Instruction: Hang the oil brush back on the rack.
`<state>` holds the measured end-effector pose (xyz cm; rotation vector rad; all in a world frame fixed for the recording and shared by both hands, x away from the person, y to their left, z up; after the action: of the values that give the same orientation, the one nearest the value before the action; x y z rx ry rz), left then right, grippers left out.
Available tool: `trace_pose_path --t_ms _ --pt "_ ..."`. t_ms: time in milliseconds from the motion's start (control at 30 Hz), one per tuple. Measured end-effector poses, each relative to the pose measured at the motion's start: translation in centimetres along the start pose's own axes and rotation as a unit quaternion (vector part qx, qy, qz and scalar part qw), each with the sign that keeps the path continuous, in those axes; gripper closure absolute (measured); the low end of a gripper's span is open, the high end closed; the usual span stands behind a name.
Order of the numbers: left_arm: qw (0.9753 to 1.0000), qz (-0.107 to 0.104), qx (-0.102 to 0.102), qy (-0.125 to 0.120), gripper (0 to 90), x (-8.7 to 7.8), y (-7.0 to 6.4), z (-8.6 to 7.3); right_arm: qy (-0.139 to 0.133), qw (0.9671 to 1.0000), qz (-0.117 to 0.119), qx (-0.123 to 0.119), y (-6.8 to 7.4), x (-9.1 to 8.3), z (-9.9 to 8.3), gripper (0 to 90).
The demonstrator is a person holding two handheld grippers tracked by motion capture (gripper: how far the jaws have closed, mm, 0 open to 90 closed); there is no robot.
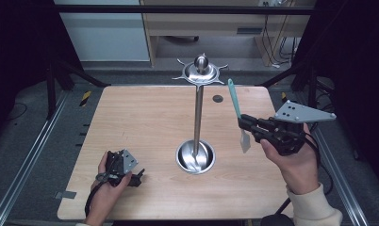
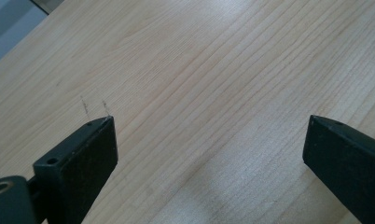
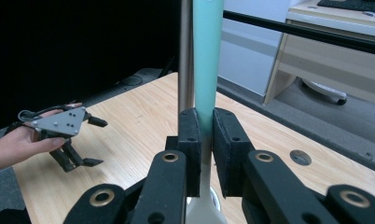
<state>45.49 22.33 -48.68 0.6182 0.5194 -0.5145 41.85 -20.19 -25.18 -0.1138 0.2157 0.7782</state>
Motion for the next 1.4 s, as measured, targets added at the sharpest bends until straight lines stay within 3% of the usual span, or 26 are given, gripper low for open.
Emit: trace_pose_path --t_ms 900,1167,1400 --pt "1.0 0.0 0.0 -0.001 2.7 0.1 -0.1 0.0 0.026 0.9997 0.005 0.003 0.1 1.3 0.0 82.2" --pt "1.0 0.0 0.001 0.0 2.7 0.1 -0.1 0.0 0.014 0.9999 0.005 0.008 0.2 2.6 -0.5 82.2" --pt "1.0 0.0 0.001 -0.001 2.7 0.1 -0.1 0.0 -0.015 0.9998 -0.008 0.008 0.6 3.8 -1.4 82.2"
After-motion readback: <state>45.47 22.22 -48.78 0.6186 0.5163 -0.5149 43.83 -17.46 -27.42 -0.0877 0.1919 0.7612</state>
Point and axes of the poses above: each handheld gripper's, and its own axes: x roughly forward along the jaws, z roughly out of its top, y roughly to its left, the point moved 1 cm from there along x, roughly forward along the jaws, and after that the axes turned 5 degrees about -y, right-handed, at the moved point
